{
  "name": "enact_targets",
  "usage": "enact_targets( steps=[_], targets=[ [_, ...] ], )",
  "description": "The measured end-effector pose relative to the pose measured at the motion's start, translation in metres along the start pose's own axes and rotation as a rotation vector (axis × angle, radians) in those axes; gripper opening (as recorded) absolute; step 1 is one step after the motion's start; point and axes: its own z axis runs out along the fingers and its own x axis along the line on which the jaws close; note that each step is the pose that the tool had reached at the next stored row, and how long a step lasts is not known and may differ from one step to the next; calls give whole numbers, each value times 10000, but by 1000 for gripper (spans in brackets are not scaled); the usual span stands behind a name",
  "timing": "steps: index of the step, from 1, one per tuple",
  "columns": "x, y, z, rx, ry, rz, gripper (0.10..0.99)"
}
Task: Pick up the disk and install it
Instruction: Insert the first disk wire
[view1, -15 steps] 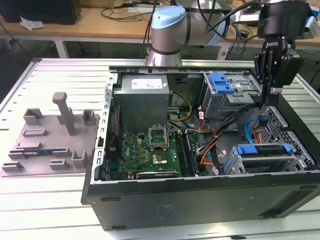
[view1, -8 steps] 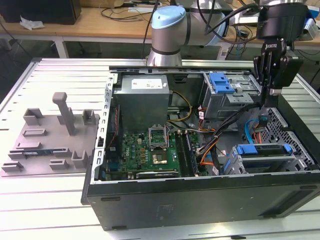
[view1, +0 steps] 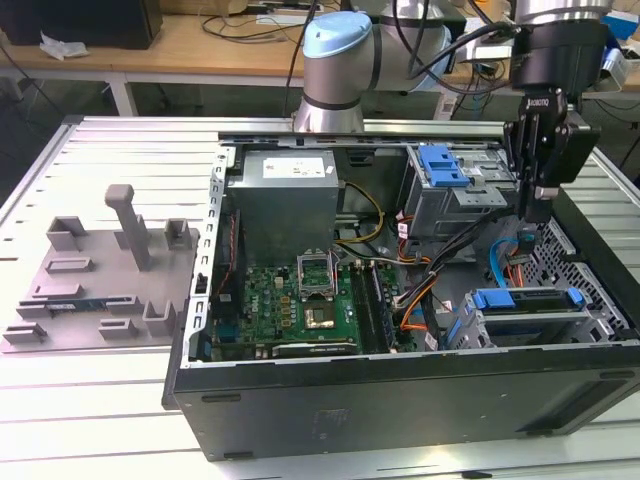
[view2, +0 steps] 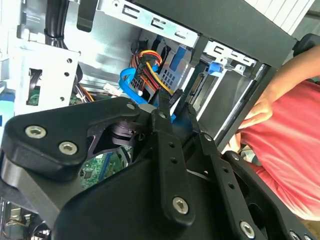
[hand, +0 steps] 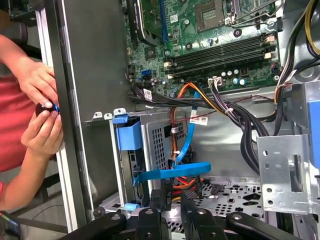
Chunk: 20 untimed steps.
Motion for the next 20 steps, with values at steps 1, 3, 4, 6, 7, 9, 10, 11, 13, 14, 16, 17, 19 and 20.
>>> enact_targets(
  steps=[1,3,4,6,7,9,10,11,13,14,16,17,19,20],
  targets=[
    [3,1,12,0,4,0,294],
    [7,2,33,0,5,0,294],
    [10,2,42,1,5,0,294],
    [15,4,64,0,8,1,294],
    [16,6,77,0,19,2,294],
    [11,10,91,3,46,5,294],
    [8,11,97,5,56,5,294],
    [2,13,109,8,74,7,294],
    [-3,14,118,15,112,7,294],
    [-5,14,122,27,156,9,294],
    [-8,15,127,47,220,13,294],
    [-10,16,131,60,257,18,294],
    [-15,18,140,102,345,32,294],
    [-23,21,147,132,415,41,294]
  ],
)
